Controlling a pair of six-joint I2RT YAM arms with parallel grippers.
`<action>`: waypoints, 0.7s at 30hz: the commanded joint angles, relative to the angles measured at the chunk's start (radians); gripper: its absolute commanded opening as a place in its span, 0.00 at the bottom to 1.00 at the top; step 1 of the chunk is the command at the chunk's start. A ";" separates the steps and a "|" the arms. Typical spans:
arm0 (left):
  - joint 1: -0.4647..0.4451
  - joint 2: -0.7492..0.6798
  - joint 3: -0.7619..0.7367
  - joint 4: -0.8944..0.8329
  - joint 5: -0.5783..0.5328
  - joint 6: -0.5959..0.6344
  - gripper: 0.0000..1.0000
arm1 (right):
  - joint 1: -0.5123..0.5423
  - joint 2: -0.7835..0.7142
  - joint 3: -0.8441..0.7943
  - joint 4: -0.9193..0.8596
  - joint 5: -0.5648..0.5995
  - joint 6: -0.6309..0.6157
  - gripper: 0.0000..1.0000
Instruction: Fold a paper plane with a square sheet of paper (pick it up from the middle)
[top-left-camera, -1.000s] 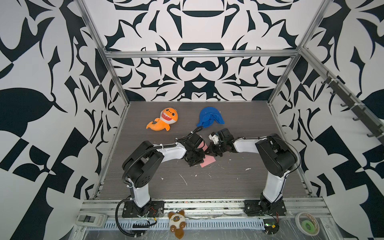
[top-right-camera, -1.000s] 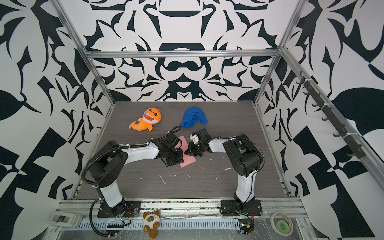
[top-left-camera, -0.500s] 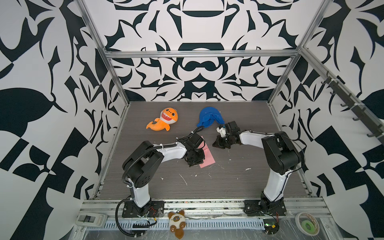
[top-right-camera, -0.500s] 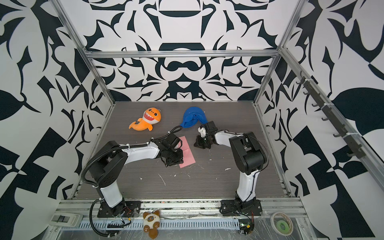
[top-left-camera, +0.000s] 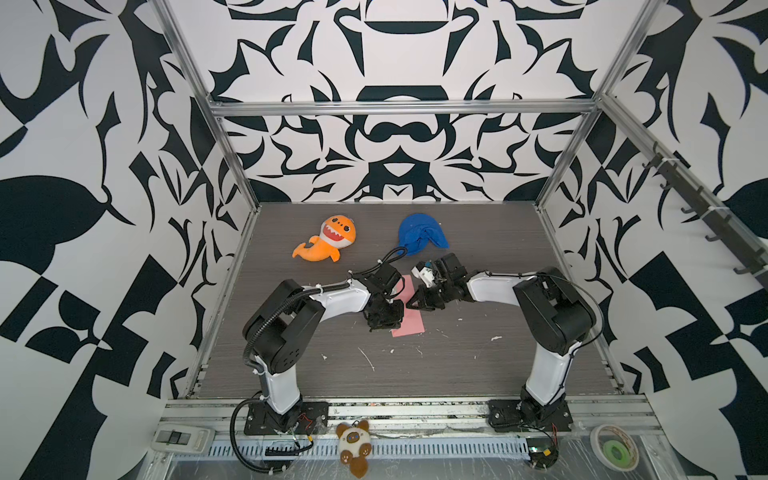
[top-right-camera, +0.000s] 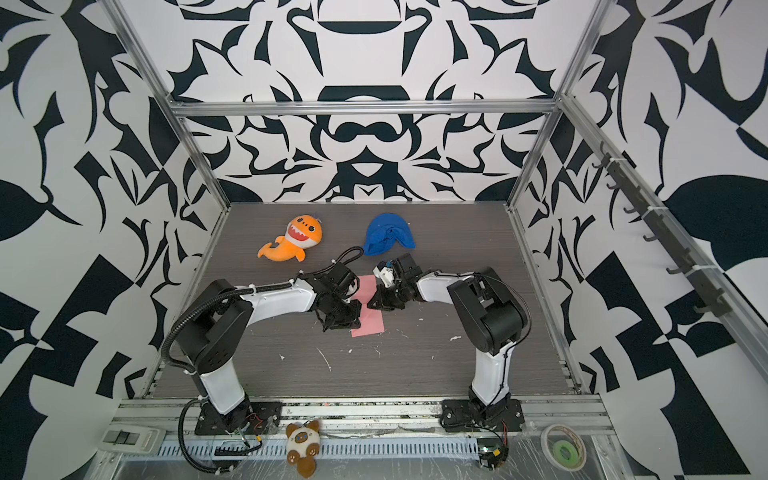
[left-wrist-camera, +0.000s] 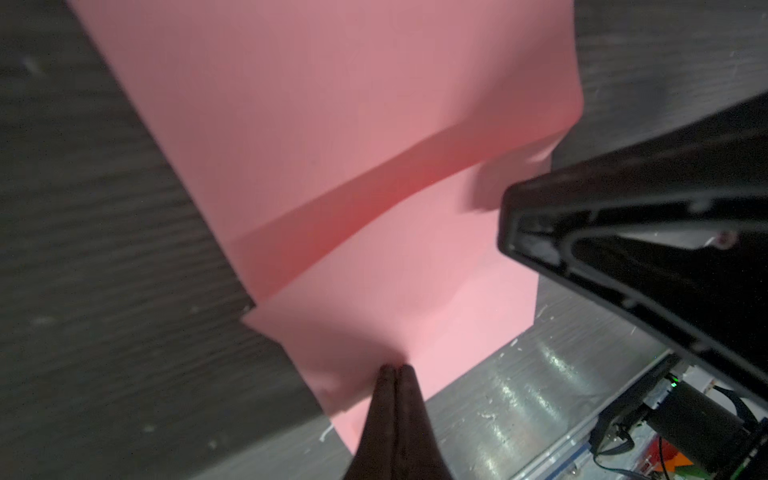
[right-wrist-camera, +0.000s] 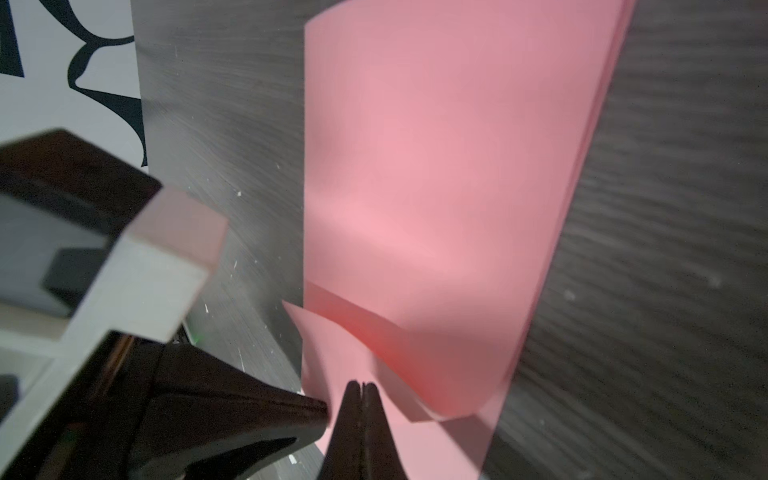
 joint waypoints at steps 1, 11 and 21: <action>0.011 0.030 -0.024 -0.155 -0.061 0.063 0.00 | -0.013 0.005 0.035 -0.023 0.021 -0.021 0.03; 0.028 0.036 0.008 -0.214 -0.085 0.126 0.00 | -0.106 0.012 0.091 -0.193 0.187 -0.067 0.02; 0.035 0.065 0.039 -0.216 -0.080 0.144 0.00 | -0.021 -0.091 0.033 -0.104 0.056 -0.046 0.02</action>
